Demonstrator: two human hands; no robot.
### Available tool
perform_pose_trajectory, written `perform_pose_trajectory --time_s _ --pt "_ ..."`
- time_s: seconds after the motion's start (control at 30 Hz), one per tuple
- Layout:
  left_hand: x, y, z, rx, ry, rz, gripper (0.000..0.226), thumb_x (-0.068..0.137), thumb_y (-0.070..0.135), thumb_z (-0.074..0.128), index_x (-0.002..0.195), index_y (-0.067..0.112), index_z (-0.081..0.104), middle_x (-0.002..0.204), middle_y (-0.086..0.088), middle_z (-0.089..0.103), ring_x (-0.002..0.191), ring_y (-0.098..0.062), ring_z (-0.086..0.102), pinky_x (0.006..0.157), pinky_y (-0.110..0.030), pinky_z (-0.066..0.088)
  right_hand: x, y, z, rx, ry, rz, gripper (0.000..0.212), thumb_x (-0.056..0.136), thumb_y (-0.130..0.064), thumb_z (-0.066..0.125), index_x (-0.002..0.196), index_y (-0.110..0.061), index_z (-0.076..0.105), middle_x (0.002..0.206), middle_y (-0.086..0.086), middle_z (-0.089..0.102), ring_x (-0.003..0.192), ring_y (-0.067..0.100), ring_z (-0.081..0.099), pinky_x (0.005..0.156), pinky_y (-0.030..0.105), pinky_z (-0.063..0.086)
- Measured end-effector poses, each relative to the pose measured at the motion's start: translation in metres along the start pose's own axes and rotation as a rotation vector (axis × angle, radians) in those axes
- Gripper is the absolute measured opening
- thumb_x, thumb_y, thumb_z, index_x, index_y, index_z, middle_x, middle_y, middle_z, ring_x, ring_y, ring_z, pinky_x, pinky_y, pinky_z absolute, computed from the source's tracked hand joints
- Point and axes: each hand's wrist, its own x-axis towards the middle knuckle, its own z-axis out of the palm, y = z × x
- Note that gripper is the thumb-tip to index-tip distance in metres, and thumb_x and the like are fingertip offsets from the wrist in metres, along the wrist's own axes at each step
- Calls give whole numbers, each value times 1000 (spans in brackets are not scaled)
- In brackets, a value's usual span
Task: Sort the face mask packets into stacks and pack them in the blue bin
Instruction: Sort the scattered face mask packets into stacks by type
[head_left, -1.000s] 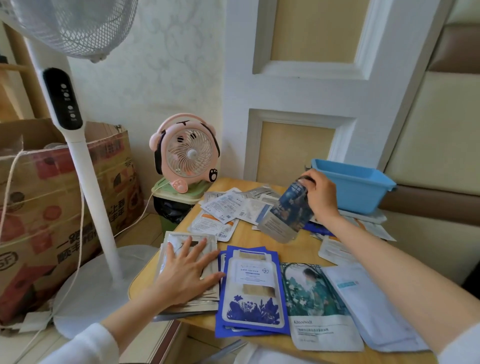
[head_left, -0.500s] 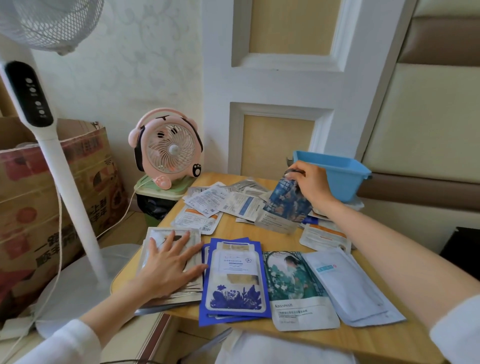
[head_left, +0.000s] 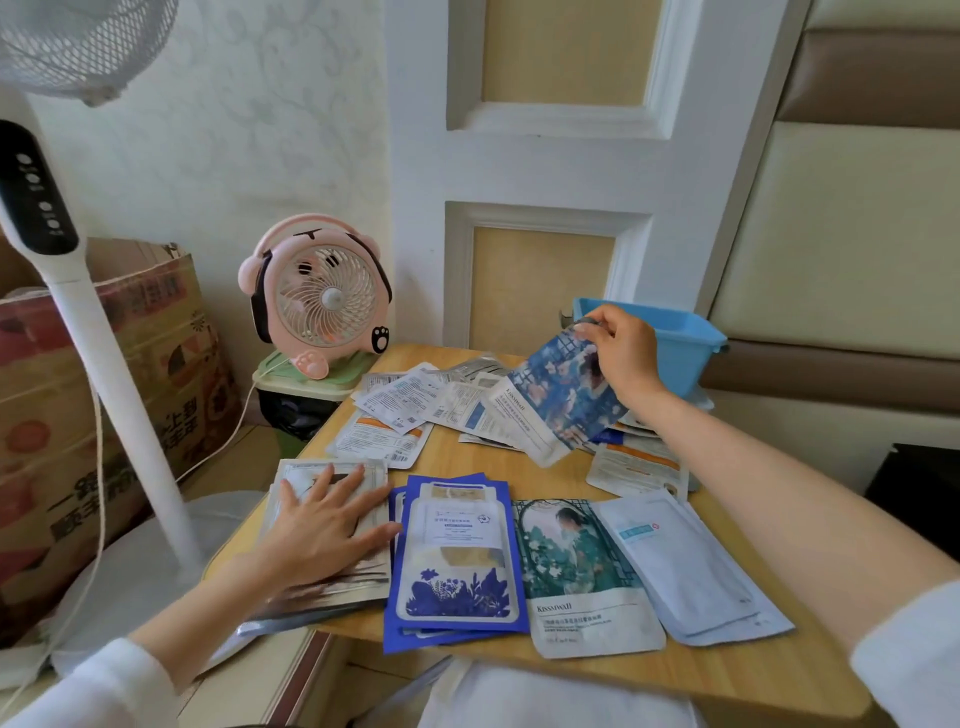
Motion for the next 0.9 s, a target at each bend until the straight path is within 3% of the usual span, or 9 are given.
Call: perform_pose_trajectory --time_s 0.1,0.23,0.3,0.37,0.5,0.63,0.7,0.8,0.9 --pt "5 14 -18 -62 116 39 130 39 96 -16 149 33 8 158 2 -1 144 -17 -13 112 -58 -11 3 -1 -7 138 -60 68 22 86 -13 62 67 -22 56 71 -4 61 72 13 58 71 26 43" --pt "15 72 -58 -544 361 176 102 69 72 52 148 23 13 155 8 4 140 -8 -8 118 -42 3 0 -14 -11 240 -230 81 20 85 -7 64 70 -19 59 67 -5 59 54 -4 55 56 11 40" --pt "28 104 -73 -795 314 227 101 65 55 69 146 20 20 152 3 24 141 -16 19 114 -40 25 -4 -23 -7 246 -276 54 20 85 -8 65 70 -20 60 68 -5 60 57 -3 55 57 12 41" --pt "43 128 -78 -908 289 248 76 70 35 78 133 13 41 128 2 53 118 -16 51 94 -31 44 -10 -28 -3 237 -295 6 17 84 -9 66 72 -21 62 71 -4 63 62 3 58 64 17 44" --pt "65 139 -72 -907 528 127 15 79 10 66 94 11 65 84 -2 68 77 -21 61 59 -25 43 -14 -21 -11 271 -344 -52 19 86 -11 65 104 -16 63 91 1 64 66 8 63 64 20 53" --pt "77 121 -57 -1077 570 -50 18 83 10 64 101 11 64 93 -1 68 80 -18 62 63 -27 47 -9 28 -24 -154 -395 34 30 87 -18 63 117 -22 59 113 -6 60 101 16 61 88 29 47" --pt "82 114 -50 -1073 561 -107 19 83 10 64 102 8 63 98 -6 69 85 -24 64 73 -37 52 -14 61 -26 -385 -581 150 35 86 -25 65 120 -22 58 124 -2 59 116 18 55 94 29 43" --pt "88 110 -44 -1121 533 -143 14 86 7 62 99 9 61 99 -9 68 84 -26 65 76 -43 54 -33 108 -19 -585 -945 215 79 75 -49 70 143 -29 34 150 -2 35 136 21 35 110 38 32" --pt "99 117 -42 -1295 403 -165 13 88 2 57 100 8 58 93 -6 65 73 -18 63 65 -33 52 -46 139 -7 -660 -991 161 95 67 -62 70 146 -39 22 158 0 15 145 24 13 116 50 19"
